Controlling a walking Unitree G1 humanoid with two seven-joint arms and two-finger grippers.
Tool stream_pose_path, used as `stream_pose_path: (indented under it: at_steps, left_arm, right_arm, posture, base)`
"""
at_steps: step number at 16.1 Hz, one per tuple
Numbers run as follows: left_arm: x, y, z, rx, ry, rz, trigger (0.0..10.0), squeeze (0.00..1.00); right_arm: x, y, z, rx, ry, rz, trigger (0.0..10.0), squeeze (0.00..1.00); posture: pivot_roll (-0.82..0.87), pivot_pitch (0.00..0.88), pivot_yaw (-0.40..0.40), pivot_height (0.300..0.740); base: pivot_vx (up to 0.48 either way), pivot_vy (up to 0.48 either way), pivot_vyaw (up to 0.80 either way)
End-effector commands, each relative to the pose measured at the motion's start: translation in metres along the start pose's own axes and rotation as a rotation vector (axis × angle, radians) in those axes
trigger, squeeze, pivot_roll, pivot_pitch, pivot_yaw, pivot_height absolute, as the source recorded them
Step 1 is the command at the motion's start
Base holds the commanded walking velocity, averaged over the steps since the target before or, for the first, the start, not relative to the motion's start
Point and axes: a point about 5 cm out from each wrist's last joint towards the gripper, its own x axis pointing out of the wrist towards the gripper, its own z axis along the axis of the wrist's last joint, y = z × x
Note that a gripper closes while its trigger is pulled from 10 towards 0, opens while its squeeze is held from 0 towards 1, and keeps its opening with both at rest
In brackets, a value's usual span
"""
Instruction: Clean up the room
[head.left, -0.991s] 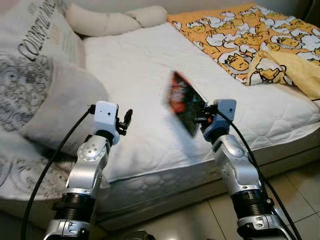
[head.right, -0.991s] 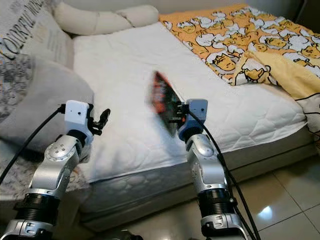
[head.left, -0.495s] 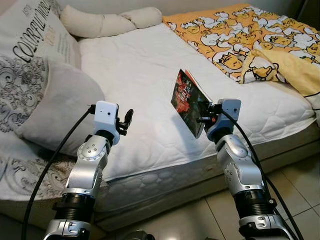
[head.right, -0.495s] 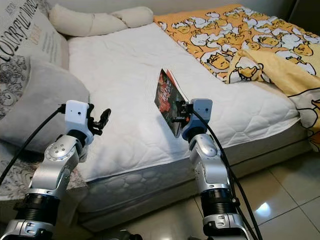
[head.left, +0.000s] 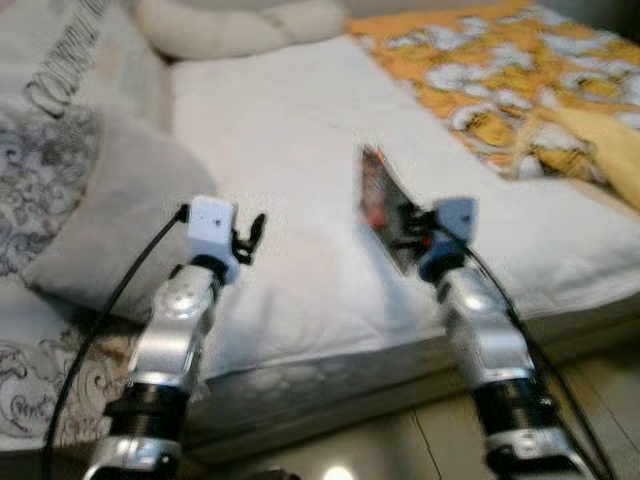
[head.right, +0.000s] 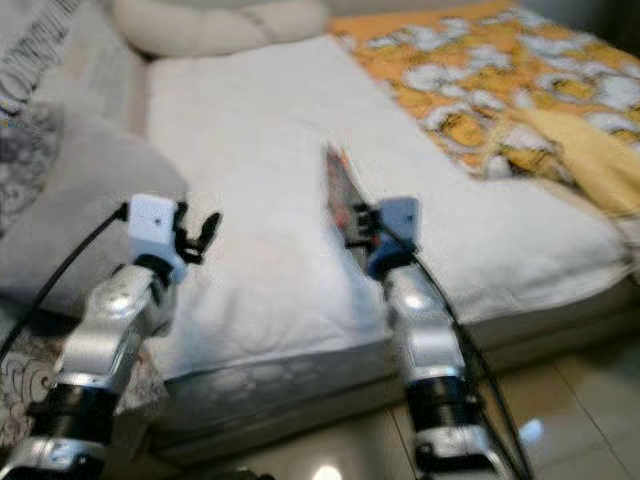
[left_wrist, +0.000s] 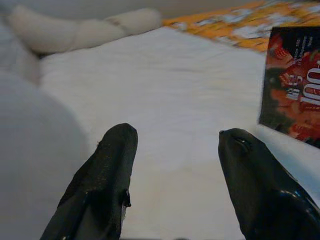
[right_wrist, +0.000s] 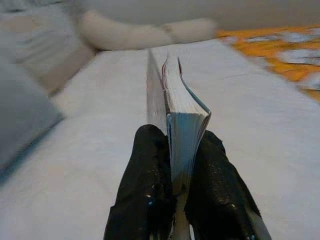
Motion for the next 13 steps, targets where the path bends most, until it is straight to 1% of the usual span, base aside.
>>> stream_pose_path:
  at_steps: [1,5,7,13]
  left_arm:
    - [0.0003,-0.0022,0.0012,-0.009,-0.002,-0.01,10.0,0.0]
    - [0.0009,-0.0024,0.0013,-0.01,0.001,-0.011,10.0,0.0]
    - [0.002,-0.0025,0.0024,-0.011,0.0,-0.008,10.0,0.0]
    - [0.0029,-0.0016,0.0031,-0.013,-0.001,-0.007,10.0,0.0]
  right_arm:
    - [0.0018,0.0018,0.0114,-0.022,-0.048,0.024,10.0,0.0]
    - [0.0015,0.0025,0.009,-0.024,-0.033,0.036,10.0,0.0]
    - [0.0016,-0.001,0.0073,0.024,-0.024,0.021,10.0,0.0]
    - [0.0019,-0.0004,0.0055,0.03,-0.011,0.03,10.0,0.0]
  posture:
    - [-0.01,0.0,0.08,0.74]
    - [-0.01,0.0,0.079,0.74]
    - [-0.01,0.0,0.076,0.74]
    - [0.0,0.0,0.077,0.74]
  base:
    - [0.277,0.0,0.8]
    - [0.28,0.0,0.8]
    - [0.279,0.0,0.0]
    - [0.279,0.0,0.0]
